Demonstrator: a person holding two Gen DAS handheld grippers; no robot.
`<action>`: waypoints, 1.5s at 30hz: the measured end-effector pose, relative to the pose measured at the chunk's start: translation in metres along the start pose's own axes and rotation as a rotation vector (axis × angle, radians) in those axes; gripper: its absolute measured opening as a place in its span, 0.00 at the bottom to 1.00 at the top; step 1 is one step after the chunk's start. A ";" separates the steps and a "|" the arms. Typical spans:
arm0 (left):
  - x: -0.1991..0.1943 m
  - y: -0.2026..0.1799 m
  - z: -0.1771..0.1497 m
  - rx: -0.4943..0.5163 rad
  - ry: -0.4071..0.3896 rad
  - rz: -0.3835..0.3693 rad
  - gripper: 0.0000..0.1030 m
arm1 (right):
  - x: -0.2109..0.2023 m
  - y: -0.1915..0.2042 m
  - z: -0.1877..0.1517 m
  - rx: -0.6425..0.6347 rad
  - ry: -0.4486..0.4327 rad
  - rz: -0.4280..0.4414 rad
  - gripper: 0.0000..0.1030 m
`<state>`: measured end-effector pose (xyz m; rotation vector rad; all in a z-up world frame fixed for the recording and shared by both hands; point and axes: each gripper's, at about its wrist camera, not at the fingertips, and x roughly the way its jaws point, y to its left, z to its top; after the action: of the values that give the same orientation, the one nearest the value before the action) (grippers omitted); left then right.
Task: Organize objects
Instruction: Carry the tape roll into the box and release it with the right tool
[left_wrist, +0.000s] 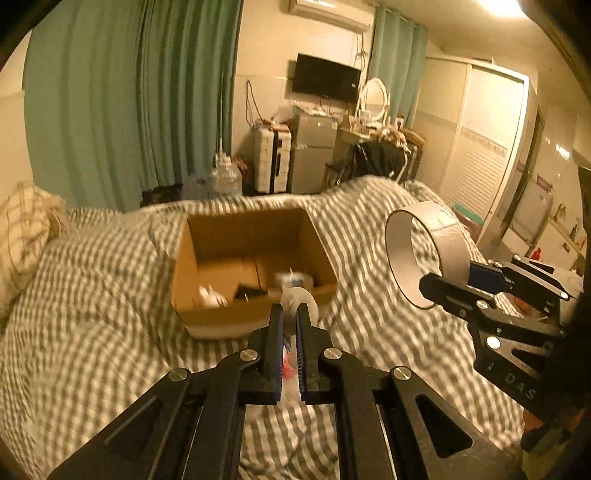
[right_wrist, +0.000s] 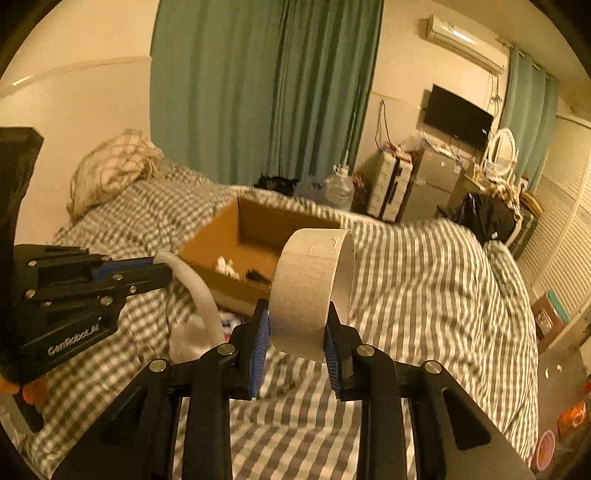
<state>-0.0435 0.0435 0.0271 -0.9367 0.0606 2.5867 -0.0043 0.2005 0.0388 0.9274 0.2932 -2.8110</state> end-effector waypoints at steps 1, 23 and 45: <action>0.000 0.003 0.008 0.003 -0.010 0.008 0.05 | -0.001 -0.001 0.006 -0.004 -0.011 0.006 0.26; 0.131 0.068 0.096 0.005 0.020 0.154 0.05 | 0.170 -0.008 0.118 -0.035 0.041 0.077 0.26; 0.112 0.066 0.086 -0.047 0.036 0.209 0.76 | 0.161 -0.039 0.103 0.035 0.040 -0.008 0.64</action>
<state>-0.1991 0.0353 0.0179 -1.0450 0.1131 2.7727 -0.1992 0.1981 0.0282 0.9925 0.2539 -2.8162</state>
